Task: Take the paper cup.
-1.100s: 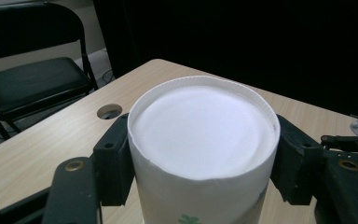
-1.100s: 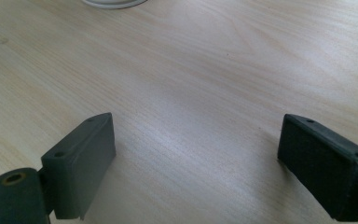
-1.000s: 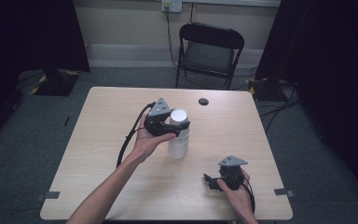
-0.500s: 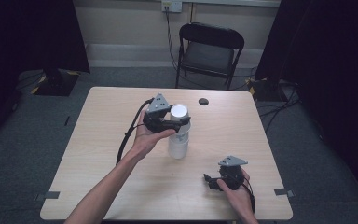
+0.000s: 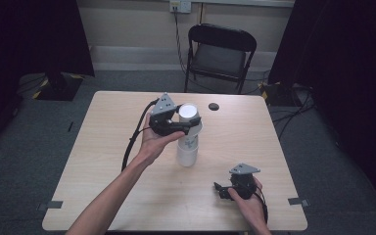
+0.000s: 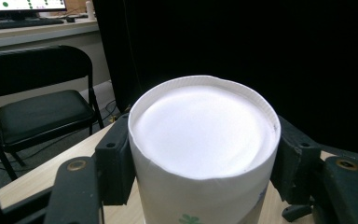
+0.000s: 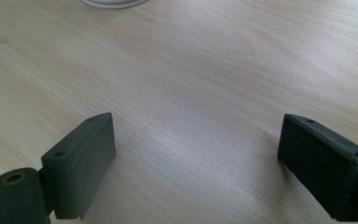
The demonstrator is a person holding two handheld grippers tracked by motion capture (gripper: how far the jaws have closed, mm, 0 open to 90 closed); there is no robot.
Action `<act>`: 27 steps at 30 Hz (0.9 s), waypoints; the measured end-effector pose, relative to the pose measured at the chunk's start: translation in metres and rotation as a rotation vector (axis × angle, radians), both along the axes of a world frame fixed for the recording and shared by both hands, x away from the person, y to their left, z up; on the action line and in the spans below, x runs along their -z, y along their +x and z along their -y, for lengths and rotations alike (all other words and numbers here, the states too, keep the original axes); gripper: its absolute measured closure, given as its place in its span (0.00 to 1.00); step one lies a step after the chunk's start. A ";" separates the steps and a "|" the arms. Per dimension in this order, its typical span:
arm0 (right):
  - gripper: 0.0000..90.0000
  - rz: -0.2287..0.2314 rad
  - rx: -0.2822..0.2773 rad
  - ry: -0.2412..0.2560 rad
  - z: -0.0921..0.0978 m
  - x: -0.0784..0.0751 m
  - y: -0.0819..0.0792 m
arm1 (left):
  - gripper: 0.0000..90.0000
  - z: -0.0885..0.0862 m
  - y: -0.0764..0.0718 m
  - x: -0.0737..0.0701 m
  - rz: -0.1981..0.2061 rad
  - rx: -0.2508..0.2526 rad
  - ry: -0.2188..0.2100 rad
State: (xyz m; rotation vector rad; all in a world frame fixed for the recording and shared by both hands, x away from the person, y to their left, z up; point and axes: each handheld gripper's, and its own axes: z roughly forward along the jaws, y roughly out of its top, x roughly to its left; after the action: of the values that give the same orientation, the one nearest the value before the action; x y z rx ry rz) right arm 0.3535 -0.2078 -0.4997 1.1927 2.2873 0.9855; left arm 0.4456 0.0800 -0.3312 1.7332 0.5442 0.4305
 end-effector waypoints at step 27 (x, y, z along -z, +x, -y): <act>0.12 0.001 0.000 -0.001 0.000 0.000 0.000 | 0.39 -0.053 -0.034 -0.028 0.016 -0.019 0.061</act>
State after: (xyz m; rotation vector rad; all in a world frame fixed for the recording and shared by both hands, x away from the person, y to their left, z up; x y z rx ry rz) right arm 0.3533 -0.2076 -0.4997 1.1916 2.2869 0.9844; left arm 0.4119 0.1326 -0.3029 1.7828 0.5412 0.4776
